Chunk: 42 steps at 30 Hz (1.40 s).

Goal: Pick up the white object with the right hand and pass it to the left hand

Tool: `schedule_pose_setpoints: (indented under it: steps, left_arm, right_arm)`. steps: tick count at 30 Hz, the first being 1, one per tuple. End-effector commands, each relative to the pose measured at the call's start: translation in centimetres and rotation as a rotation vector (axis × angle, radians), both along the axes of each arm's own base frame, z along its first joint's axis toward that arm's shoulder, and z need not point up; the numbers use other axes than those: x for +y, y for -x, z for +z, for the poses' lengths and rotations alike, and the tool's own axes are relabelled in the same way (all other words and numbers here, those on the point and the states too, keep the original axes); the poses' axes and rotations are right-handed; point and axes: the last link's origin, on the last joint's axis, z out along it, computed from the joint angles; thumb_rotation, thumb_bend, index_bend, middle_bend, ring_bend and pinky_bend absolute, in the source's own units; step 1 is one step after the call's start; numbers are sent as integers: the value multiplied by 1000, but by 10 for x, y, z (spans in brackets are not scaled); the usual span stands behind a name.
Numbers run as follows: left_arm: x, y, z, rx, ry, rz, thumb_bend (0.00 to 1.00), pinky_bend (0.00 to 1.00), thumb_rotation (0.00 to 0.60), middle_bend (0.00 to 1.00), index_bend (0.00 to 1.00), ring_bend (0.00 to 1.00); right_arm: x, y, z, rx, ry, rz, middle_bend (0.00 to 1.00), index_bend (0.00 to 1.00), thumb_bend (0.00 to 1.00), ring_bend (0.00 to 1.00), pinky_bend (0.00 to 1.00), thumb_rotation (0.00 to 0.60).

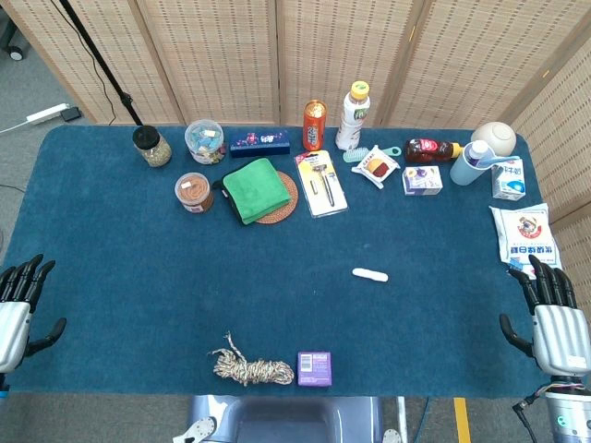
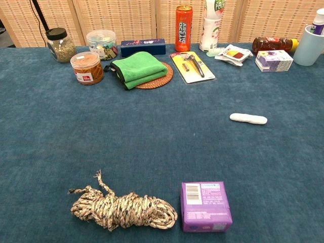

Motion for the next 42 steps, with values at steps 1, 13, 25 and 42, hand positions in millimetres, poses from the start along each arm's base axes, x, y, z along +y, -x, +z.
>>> schedule_pose_setpoints:
  steps: [1,13,25,42]
  left_arm:
    - [0,0,-1,-1,1,0,287,0,600,0,48,0]
    - [-2,-4,1,-3,-3,-11,287,0,600,0,48,0]
    - [-2,-7,3,-3,-7,-18,287,0,600,0,48,0]
    - [7,-13,7,6,-9,-40,286,0,600,0,50,0]
  right_arm:
    - [0,0,0,-1,0,-1,18,181,391,0,0,600]
    - [4,2,3,-7,-4,0,24,197,391,0,0,600]
    - [2,2,1,-20,-17,17,55,245,392,0,1,600]
    - [-45,-22,-35,-114,-200,92,120,408,392,0,9,600]
